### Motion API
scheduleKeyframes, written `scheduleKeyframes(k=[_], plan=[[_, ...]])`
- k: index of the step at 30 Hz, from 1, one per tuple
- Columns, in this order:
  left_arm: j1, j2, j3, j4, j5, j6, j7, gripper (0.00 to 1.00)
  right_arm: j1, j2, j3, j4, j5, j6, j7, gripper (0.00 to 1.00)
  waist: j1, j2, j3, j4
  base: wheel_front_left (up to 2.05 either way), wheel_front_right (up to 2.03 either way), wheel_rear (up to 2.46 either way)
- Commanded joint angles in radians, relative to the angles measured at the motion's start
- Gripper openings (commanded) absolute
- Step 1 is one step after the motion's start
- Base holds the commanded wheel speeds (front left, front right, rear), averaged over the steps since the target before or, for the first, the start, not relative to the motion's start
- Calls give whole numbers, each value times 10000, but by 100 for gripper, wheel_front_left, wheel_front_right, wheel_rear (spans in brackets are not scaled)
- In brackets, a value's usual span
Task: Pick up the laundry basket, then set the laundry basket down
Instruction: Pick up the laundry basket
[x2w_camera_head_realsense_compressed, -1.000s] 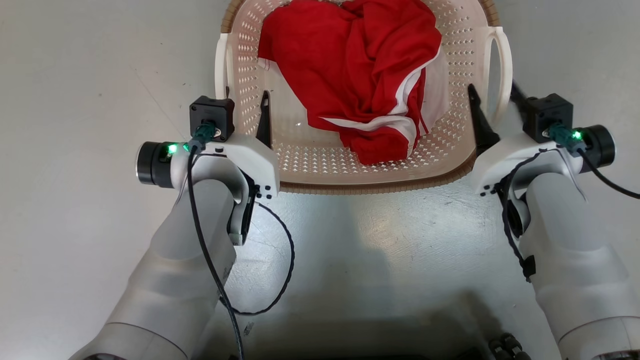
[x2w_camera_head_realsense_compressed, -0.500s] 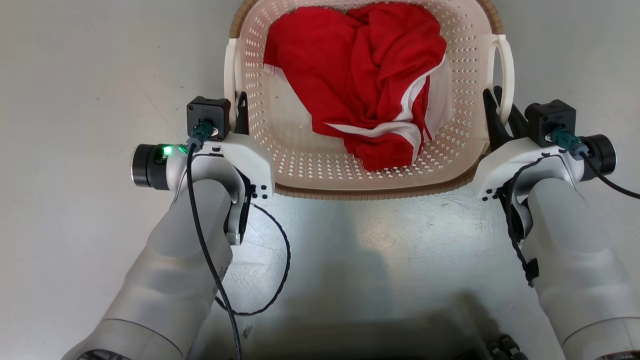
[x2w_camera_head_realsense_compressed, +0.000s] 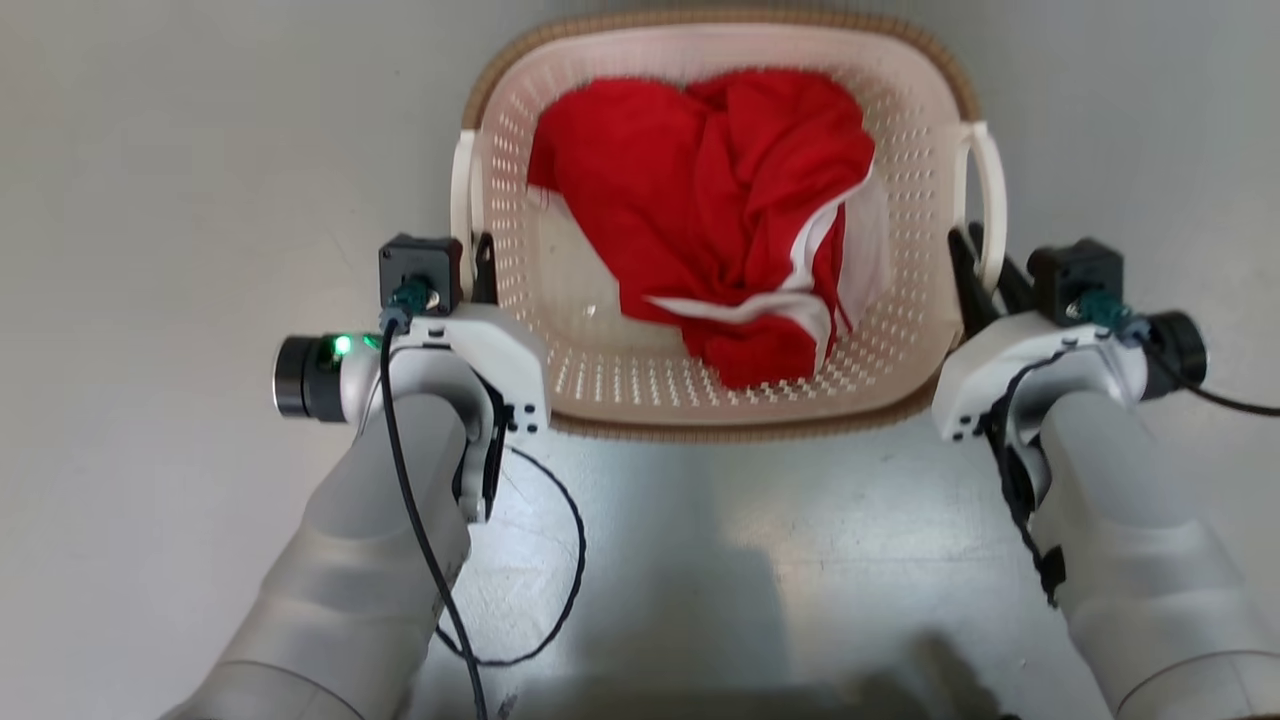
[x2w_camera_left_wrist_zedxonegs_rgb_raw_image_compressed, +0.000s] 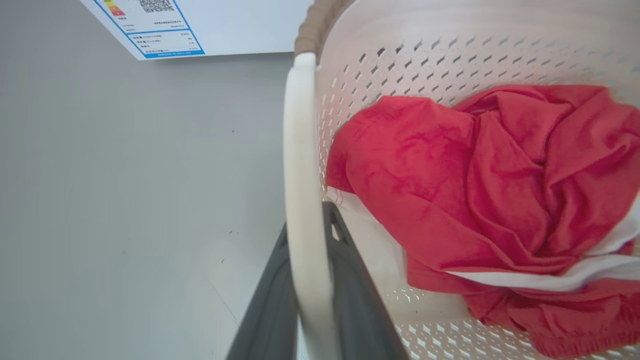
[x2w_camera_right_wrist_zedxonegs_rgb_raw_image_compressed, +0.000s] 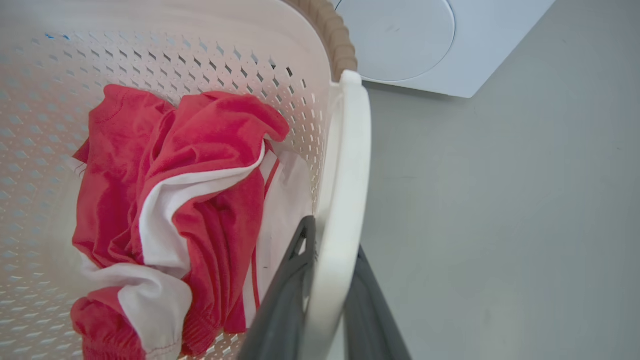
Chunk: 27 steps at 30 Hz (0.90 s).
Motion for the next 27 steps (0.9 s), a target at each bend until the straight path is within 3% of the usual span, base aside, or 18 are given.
scheduleKeyframes(k=[1, 16, 27], plan=[[349, 121, 214, -100, -68, 3, -63, 0, 574, 245, 309, 66, -48, 73, -122, 0, 0, 0, -358, 1, 0, 0, 0], [2199, 121, 403, 646, -872, -113, -63, 0, 1485, 245, 1355, 1640, 1001, 73, -22, 0, 0, 0, -2957, -404, 0, 0, 0], [3501, 121, -362, 1630, -1742, -417, -63, 0, 2328, 245, 2657, 1994, 2226, 73, 881, 0, 0, 0, -5004, -972, 0, 0, 0]])
